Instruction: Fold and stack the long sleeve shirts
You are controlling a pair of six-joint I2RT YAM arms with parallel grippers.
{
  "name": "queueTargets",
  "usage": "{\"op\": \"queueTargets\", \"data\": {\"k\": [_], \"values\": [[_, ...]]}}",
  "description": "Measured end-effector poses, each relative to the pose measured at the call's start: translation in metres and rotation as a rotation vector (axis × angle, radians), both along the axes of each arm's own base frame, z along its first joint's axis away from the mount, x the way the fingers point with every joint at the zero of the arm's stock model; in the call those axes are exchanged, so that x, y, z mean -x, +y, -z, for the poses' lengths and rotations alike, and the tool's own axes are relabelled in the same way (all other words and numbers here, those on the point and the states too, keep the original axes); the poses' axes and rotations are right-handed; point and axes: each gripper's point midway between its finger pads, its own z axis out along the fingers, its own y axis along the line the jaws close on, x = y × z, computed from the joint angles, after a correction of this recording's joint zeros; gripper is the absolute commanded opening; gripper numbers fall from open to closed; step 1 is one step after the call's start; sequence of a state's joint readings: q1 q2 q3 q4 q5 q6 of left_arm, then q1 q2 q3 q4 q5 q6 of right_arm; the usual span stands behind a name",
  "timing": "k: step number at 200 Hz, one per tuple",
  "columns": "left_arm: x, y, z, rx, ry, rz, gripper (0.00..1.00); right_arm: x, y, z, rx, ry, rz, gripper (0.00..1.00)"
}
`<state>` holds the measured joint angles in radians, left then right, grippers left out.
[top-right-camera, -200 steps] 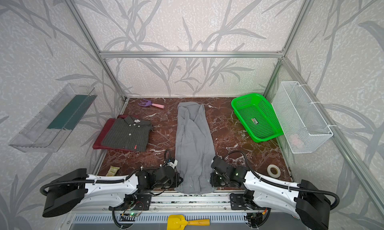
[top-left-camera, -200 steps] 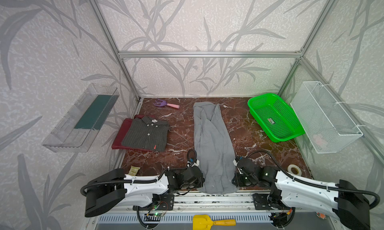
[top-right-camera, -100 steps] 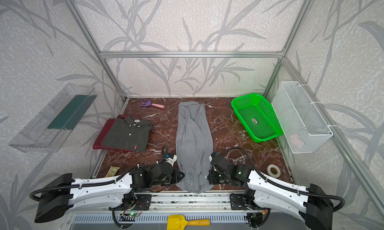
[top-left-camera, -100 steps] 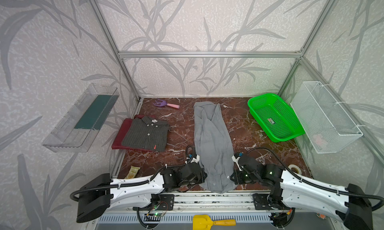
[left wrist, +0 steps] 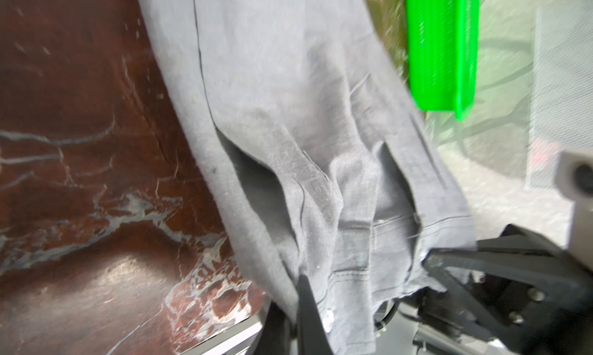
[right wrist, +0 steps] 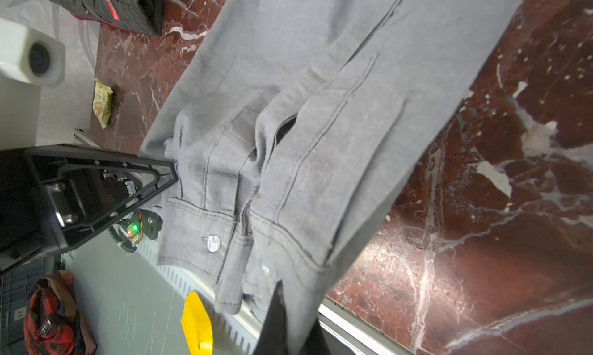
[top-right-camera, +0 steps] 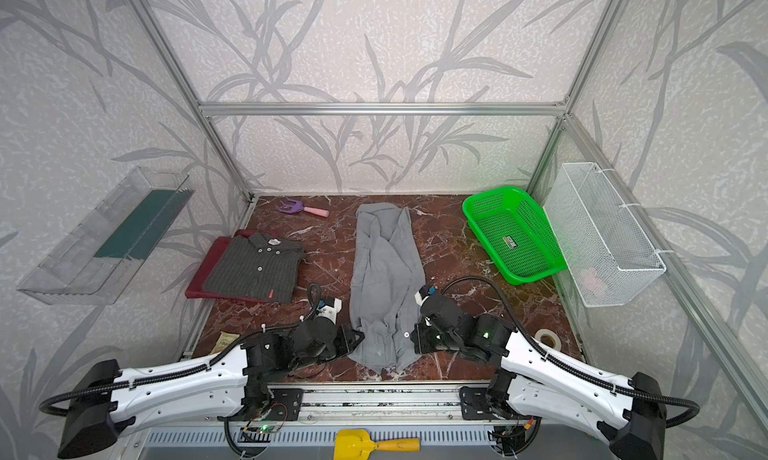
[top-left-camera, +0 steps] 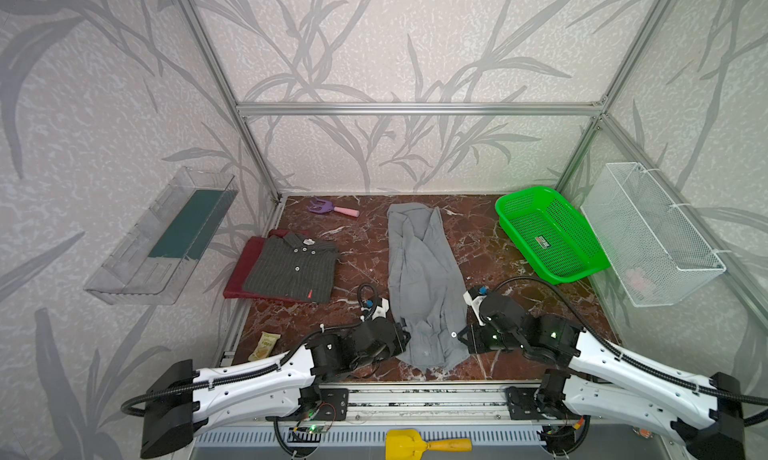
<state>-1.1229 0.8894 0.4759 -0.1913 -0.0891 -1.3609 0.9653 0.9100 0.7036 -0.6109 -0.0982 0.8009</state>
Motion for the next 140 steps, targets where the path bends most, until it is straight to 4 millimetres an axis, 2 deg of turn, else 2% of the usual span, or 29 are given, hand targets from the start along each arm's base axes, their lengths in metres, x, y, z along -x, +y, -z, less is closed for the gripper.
{"op": "queueTargets", "data": {"k": [79,140], "values": [[-0.037,0.001,-0.021,0.002,-0.002,-0.124,0.00,-0.037,0.011,-0.023,-0.022,0.004,0.034,0.00],[-0.067,0.013,-0.024,-0.012,0.025,-0.232,0.00,-0.065,0.009,-0.016,-0.049,0.079,0.085,0.00]]}}
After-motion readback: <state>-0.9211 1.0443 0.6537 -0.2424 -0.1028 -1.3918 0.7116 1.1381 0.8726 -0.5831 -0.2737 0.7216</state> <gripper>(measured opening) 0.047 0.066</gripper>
